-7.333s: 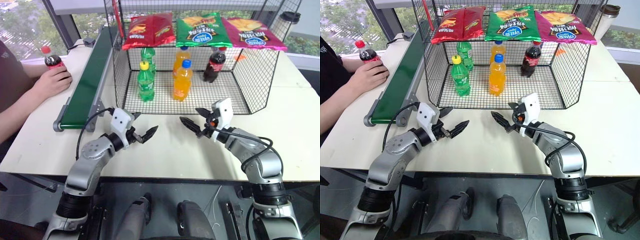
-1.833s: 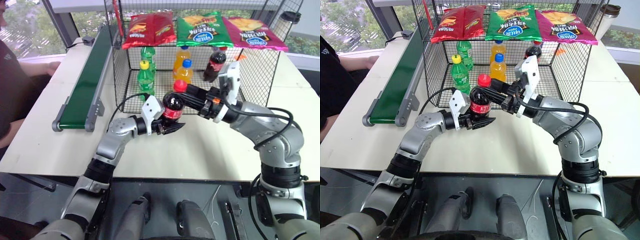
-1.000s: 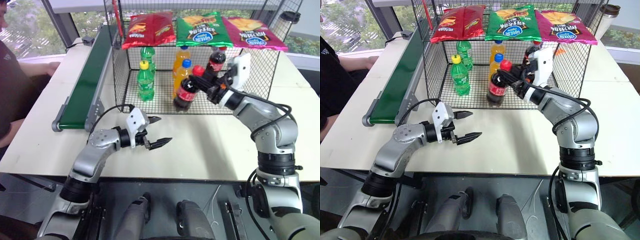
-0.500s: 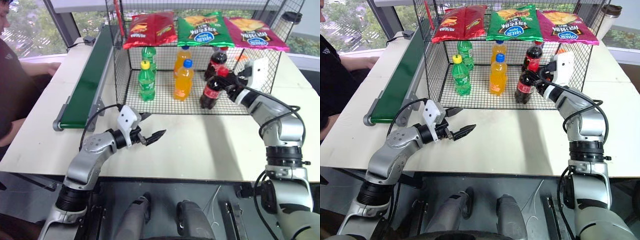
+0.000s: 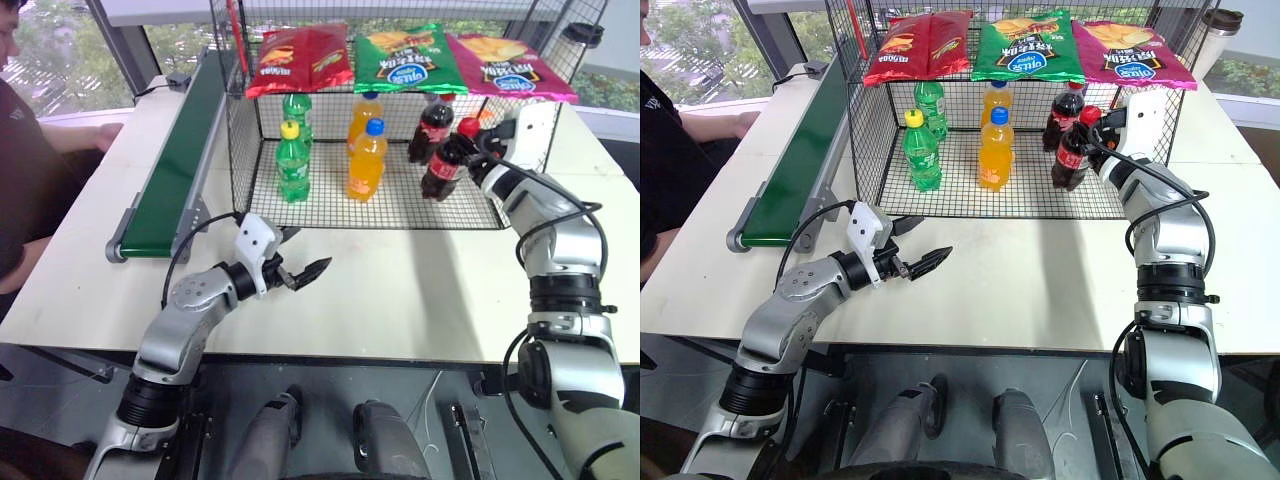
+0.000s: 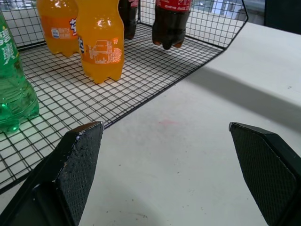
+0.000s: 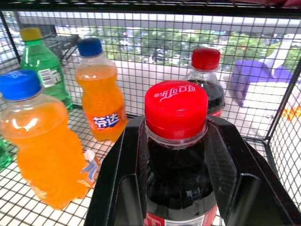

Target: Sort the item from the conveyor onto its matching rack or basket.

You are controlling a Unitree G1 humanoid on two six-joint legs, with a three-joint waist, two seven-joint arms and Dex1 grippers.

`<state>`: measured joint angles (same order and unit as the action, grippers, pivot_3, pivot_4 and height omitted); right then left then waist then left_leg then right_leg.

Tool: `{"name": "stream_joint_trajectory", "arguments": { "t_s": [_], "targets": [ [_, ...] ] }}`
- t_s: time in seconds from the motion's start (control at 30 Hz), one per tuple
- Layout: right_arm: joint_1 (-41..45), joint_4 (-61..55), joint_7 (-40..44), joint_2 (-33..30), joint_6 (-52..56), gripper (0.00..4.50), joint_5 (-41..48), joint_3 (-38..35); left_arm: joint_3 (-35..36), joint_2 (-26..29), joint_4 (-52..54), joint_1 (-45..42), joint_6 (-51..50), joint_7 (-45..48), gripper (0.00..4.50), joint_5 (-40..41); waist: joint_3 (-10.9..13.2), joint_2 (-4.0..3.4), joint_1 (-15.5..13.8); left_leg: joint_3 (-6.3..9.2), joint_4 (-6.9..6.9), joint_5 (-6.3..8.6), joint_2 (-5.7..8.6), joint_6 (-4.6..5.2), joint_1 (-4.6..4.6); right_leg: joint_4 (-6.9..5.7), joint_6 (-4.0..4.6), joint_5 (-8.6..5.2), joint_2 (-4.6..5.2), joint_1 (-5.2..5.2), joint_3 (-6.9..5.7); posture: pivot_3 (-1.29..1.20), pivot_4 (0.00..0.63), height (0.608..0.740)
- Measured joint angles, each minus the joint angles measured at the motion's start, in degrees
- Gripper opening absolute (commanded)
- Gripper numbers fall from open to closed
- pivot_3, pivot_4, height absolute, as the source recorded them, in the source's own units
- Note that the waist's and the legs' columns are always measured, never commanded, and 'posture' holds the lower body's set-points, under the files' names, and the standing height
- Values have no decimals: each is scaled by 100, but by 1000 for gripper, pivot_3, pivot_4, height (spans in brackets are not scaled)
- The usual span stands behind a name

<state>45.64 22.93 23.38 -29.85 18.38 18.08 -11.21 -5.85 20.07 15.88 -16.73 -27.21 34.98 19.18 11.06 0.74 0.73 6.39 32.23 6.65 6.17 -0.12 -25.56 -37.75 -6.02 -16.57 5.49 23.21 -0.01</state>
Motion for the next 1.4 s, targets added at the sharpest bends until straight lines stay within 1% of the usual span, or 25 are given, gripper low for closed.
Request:
{"name": "stream_joint_trajectory", "arguments": {
  "t_s": [0.1,0.17,0.2,0.3,0.33,0.67,0.87,1.03,1.2,1.33,1.4],
  "targets": [
    [0,4,-9,34,-1,1142,-28,19,-1,-11,0,0,0,-54,4440,-2,0,0,4,0,0,0,0,0,0,0,0,0,0,0,0,0,150,738],
    [9,47,-55,63,-11,2176,-60,18,-1,-8,0,3,0,-76,4500,-3,0,0,6,0,0,0,0,0,1,-1,0,0,-1,0,0,0,150,738],
    [12,67,-76,89,-19,2507,-77,14,-1,-7,0,4,2,-83,4500,-7,0,0,6,0,0,0,0,0,1,-1,0,0,-1,0,0,0,150,738],
    [92,68,-115,169,-49,4131,-97,14,-1,6,0,7,16,-126,4500,-79,-1,-1,8,0,0,0,0,0,4,-2,0,0,-1,-2,1,0,150,738],
    [115,68,-128,183,-79,4486,-100,14,-1,7,-3,4,16,-128,4500,-103,-1,-1,5,0,0,0,0,0,6,-2,0,0,-1,-4,1,0,150,738],
    [122,64,-133,184,-106,4486,-104,14,0,16,-29,-60,20,-124,4500,-118,-1,-1,-1,0,2,0,0,0,8,-2,0,0,-1,-8,1,0,150,738],
    [65,-147,-62,154,53,4486,-96,-3,0,16,-121,-82,22,-123,4500,-121,-1,-1,1,0,2,0,0,0,8,-3,0,0,-1,-7,1,0,150,738],
    [-182,-656,183,-57,413,4486,-86,7,4,18,-158,-103,49,-122,4500,-122,-1,-1,-9,0,2,0,0,0,8,-2,1,0,0,-8,1,0,150,738],
    [-426,-1005,435,-133,692,4486,-77,27,1,15,-224,-110,67,-119,4500,-123,-1,-1,3,0,2,0,-1,0,9,-2,1,0,0,-8,1,0,150,738],
    [-825,-1341,833,-454,1134,4486,-75,209,12,66,-224,-74,69,-115,4500,-117,-2,0,-7,0,2,1,0,0,8,-1,2,-1,1,-8,1,0,150,738],
    [-1154,-1461,1062,-521,1300,4486,-66,330,43,77,-213,65,63,-117,4500,-107,-3,1,-9,1,2,1,0,0,10,0,2,-1,2,-12,0,0,150,738]
  ]
}}
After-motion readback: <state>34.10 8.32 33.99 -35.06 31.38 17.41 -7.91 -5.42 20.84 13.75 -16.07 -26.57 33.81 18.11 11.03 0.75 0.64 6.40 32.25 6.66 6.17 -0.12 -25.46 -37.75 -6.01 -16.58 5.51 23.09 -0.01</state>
